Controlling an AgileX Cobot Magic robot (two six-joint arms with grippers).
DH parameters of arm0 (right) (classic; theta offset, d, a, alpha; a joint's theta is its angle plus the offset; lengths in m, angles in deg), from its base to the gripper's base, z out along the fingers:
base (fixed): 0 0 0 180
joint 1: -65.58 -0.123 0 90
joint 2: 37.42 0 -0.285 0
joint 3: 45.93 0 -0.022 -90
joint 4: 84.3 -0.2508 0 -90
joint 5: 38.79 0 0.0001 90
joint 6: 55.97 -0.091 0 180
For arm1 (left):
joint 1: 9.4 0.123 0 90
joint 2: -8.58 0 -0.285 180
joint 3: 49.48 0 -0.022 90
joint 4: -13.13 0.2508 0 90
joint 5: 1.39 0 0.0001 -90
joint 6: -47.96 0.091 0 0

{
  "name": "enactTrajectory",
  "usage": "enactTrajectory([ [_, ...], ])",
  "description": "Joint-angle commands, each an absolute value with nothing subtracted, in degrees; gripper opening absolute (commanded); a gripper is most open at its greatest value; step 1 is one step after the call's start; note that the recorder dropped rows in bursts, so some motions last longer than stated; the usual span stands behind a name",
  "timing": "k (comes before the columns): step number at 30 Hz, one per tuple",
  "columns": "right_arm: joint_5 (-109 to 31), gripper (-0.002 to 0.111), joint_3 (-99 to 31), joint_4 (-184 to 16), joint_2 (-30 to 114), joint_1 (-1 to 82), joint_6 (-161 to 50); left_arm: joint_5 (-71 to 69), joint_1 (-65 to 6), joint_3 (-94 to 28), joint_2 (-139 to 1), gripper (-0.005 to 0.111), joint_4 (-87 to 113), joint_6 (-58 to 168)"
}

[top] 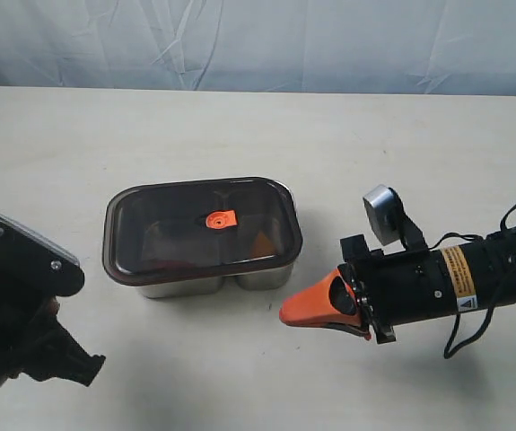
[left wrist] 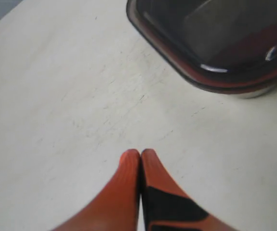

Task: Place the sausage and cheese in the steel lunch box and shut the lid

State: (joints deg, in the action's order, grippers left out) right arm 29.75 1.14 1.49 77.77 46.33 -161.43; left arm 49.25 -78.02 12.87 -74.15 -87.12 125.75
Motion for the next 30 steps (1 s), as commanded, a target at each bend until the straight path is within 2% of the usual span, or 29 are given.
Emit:
enactTrajectory([
  [1, 31.18, -0.001, 1.22, 0.85, 77.34, 46.1, -160.29, 41.47, -70.66, 13.34, -74.18, 0.0, -79.5, 120.99],
  [9, 31.18, -0.001, 1.22, 0.5, 77.34, 46.1, -159.15, 31.55, -58.11, 9.3, -82.29, 0.0, -67.25, 117.02],
  [23, 31.18, -0.001, 1.22, 1.31, 77.34, 46.1, -158.31, 33.24, -58.01, 2.94, -88.83, 0.0, -60.73, 119.96],
  [30, 31.18, -0.001, 1.22, 3.69, 77.34, 46.1, -158.31, 34.99, -58.01, 2.94, -88.83, 0.0, -81.67, 135.51],
])
